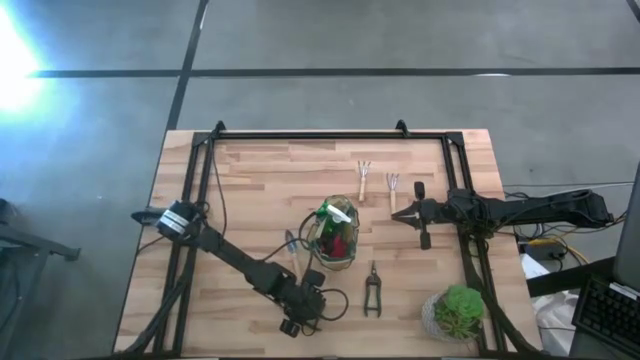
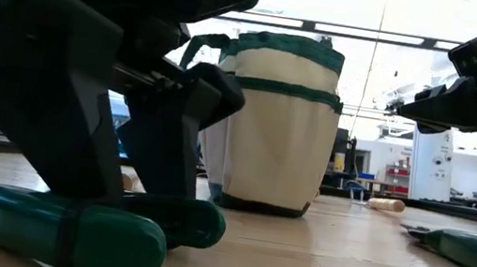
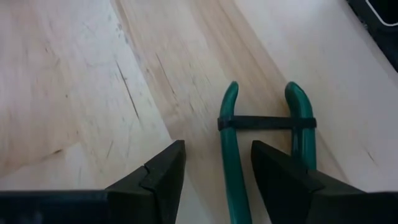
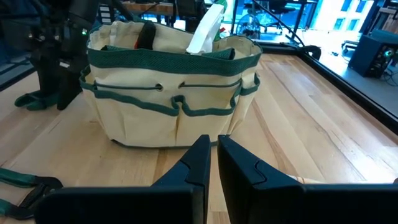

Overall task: Pick & Place Garden tools in Gardening bag
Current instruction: Put the left green shear scissors into the white gardening bag

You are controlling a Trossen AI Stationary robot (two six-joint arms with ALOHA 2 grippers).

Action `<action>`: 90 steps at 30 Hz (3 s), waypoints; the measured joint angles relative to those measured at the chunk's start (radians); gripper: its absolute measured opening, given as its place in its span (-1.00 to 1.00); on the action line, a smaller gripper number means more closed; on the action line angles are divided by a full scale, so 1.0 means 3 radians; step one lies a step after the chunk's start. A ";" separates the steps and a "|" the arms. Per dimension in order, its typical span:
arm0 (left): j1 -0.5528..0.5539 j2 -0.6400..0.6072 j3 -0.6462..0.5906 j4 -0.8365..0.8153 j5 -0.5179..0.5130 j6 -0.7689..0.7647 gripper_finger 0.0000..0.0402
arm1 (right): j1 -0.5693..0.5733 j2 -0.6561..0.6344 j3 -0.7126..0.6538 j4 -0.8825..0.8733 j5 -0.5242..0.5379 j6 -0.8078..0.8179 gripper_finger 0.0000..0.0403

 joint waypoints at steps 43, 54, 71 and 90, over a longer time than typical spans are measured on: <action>-0.0005 -0.0725 -0.0036 0.0773 -0.0826 0.0309 -0.86 | 0.0000 0.0000 0.0000 0.0000 0.0001 0.0000 -0.87; 0.0022 -0.0934 -0.0034 0.1688 -0.0876 0.0689 -0.86 | 0.0000 0.0000 0.0000 0.0001 0.0003 0.0000 -0.87; 0.0576 -0.0933 -0.0456 0.3061 0.0137 0.0578 -0.86 | 0.0000 0.0000 0.0000 0.0001 0.0002 0.0000 -0.87; 0.1189 -0.0933 -0.1388 0.5218 0.0834 -0.0479 -0.86 | 0.0000 0.0000 0.0000 0.0001 0.0003 0.0000 -0.87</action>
